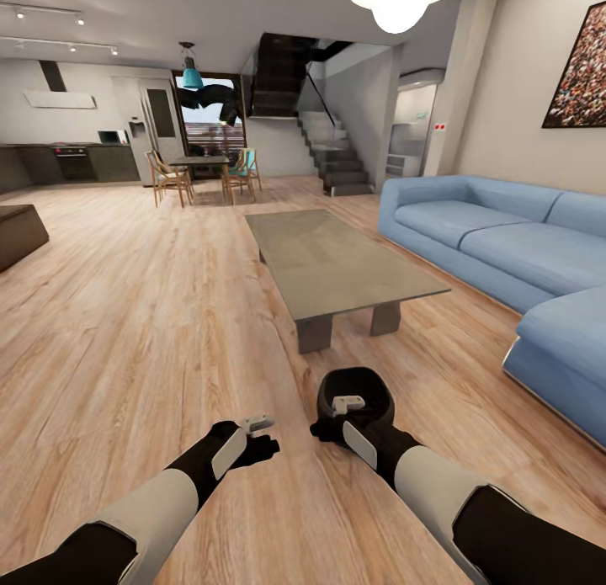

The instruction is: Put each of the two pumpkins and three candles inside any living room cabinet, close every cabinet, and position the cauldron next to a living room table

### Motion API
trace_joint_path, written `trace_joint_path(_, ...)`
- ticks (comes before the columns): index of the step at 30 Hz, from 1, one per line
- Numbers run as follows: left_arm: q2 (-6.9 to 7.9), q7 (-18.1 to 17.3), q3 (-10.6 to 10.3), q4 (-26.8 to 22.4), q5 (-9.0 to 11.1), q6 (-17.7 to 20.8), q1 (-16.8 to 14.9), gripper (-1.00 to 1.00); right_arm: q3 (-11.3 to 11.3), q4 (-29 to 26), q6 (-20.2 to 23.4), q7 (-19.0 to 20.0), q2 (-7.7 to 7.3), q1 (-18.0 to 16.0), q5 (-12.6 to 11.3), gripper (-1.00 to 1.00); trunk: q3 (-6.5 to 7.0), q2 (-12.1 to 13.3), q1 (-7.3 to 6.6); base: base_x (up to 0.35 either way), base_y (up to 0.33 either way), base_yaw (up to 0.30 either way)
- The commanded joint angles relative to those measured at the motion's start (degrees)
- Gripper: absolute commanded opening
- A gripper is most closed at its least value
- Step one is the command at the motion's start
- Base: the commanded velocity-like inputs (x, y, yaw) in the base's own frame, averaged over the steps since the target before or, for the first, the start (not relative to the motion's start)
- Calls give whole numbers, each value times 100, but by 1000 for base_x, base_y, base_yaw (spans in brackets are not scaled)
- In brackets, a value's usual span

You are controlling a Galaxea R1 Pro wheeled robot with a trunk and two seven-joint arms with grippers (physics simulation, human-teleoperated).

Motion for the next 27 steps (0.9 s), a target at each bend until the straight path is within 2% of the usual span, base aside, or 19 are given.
trace_joint_path(1, 4, 49, -41, -11, 61, 15, -2, 100, 45, -12, 19, -45, -3, -4, -60, 100, -5, -2, -1, 0, 114, 1)
trace_joint_path(10, 4, 49, -41, -11, 61, 14, -2, 100, 49, -12, 19, -37, 2, -4, -60, 100, -5, -2, -1, 0, 290, 53)
trace_joint_path(19, 6, 49, -41, -11, 61, 6, -2, 100, 54, -12, 19, -37, 5, -4, -60, 100, -5, -2, -1, 0, 334, 281)
trace_joint_path(27, 48, 49, -26, 13, 68, 5, 3, 100, 54, -3, 19, -37, 5, -4, -52, 100, -5, -2, -1, 0, 83, 290)
